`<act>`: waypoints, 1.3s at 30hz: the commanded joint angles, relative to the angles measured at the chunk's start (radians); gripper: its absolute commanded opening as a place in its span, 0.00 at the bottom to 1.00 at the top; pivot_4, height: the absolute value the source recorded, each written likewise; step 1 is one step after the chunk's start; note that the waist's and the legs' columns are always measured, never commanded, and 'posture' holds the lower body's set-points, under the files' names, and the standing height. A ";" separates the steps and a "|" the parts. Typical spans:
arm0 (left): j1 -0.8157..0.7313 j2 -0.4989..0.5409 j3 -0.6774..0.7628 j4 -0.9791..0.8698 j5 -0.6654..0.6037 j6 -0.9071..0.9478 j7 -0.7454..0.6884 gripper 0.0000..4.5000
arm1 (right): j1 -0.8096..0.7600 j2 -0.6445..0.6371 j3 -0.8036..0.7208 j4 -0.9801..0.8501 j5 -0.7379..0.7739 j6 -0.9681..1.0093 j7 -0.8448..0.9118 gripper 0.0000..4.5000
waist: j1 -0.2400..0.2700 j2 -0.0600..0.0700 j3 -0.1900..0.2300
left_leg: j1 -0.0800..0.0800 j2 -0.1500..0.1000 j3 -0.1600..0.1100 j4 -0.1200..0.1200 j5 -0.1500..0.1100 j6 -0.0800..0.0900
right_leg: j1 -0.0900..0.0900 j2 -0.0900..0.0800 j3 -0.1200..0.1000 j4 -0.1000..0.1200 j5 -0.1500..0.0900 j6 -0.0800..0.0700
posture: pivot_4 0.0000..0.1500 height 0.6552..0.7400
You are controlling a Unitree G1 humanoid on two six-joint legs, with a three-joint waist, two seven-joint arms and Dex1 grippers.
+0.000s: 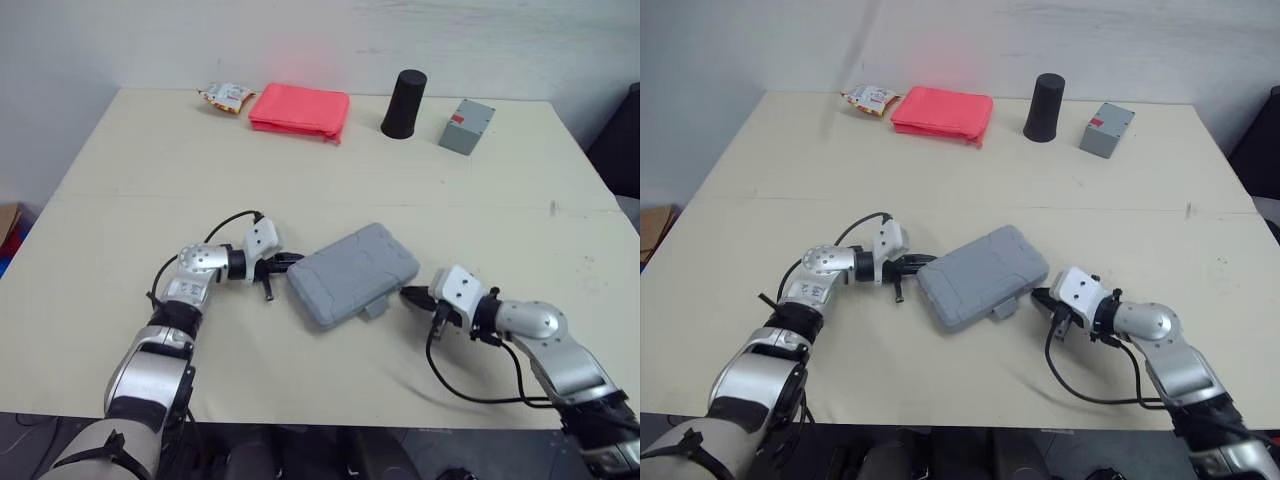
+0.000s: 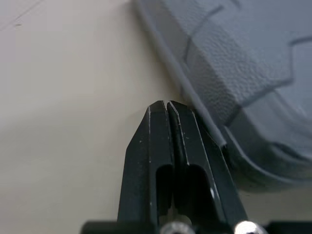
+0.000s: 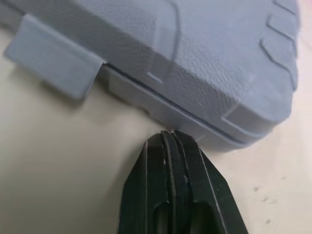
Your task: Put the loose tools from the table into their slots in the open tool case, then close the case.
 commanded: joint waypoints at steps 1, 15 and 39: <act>0.105 0.016 0.021 -0.245 -0.069 0.086 -0.032 0.01 | -0.062 0.029 -0.020 0.126 -0.059 -0.061 -0.037 0.00 | 0.001 0.000 0.000 | 0.000 0.000 0.000 0.000 0.000 0.000 | 0.000 0.000 0.000 0.000 0.000 0.000 | 1.00 1.00; 0.062 -0.019 0.040 -0.529 -0.149 0.219 0.022 0.01 | 0.221 -0.052 -0.233 -0.203 0.151 0.038 0.060 0.00 | 0.039 0.001 0.000 | -0.002 0.000 -0.003 0.003 -0.002 0.002 | 0.003 -0.001 -0.003 -0.002 0.001 0.001 | 1.00 1.00; 0.013 -0.095 -0.353 -0.395 0.229 0.307 0.038 0.01 | 0.163 0.089 -0.077 -0.212 0.026 0.144 0.001 0.00 | 0.009 0.001 -0.002 | 0.003 0.001 -0.003 0.003 -0.002 0.001 | 0.007 0.001 0.000 -0.002 0.001 0.001 | 1.00 1.00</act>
